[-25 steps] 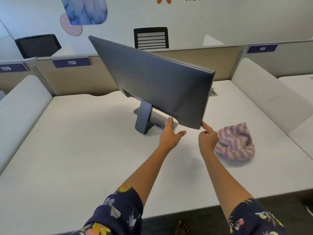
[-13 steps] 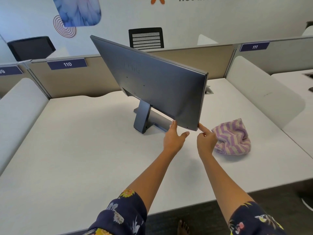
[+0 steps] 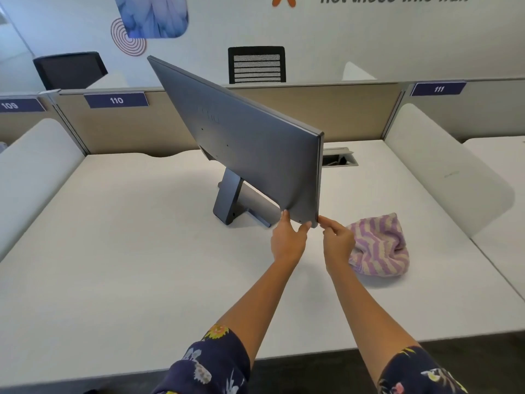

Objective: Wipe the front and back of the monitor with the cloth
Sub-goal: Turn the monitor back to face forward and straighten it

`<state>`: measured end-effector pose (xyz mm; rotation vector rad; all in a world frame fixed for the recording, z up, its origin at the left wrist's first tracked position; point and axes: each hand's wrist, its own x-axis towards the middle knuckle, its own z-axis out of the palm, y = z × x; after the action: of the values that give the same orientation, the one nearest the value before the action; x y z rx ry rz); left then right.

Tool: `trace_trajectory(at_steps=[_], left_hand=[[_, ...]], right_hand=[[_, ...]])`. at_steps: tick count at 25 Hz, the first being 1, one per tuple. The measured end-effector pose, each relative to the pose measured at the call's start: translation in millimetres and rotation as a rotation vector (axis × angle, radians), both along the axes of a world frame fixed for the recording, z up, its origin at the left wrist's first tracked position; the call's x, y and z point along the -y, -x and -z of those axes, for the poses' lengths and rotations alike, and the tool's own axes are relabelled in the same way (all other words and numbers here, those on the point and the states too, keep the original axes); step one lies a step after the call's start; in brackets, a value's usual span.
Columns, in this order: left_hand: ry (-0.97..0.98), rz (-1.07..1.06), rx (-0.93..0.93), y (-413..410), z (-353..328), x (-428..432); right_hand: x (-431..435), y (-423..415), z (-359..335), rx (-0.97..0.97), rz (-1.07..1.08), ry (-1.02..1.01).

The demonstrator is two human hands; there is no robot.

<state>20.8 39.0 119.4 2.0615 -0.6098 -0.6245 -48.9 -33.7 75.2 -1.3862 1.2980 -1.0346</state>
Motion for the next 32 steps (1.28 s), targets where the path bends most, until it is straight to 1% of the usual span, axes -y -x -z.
trace_trajectory(at_steps=[5, 11, 17, 20, 26, 32], left_hand=[[-0.052, -0.090, 0.016, 16, 1, 16], [-0.007, -0.249, -0.009, 30, 5, 22], [0.084, -0.340, 0.126, 35, 23, 6], [0.149, -0.379, 0.150, 35, 28, -3], [0.215, -0.377, 0.151, 29, 35, -19], [0.246, -0.338, 0.124, 22, 34, -29]], right_hand=[[7, 4, -1, -0.032, -0.096, 0.082], [12, 13, -1, -0.021, -0.216, 0.088], [6, 20, 1, 0.020, -0.328, 0.080], [0, 22, -1, 0.007, -0.372, 0.083], [-15, 25, -3, 0.033, -0.435, 0.069], [-17, 25, -1, 0.127, -0.471, -0.046]])
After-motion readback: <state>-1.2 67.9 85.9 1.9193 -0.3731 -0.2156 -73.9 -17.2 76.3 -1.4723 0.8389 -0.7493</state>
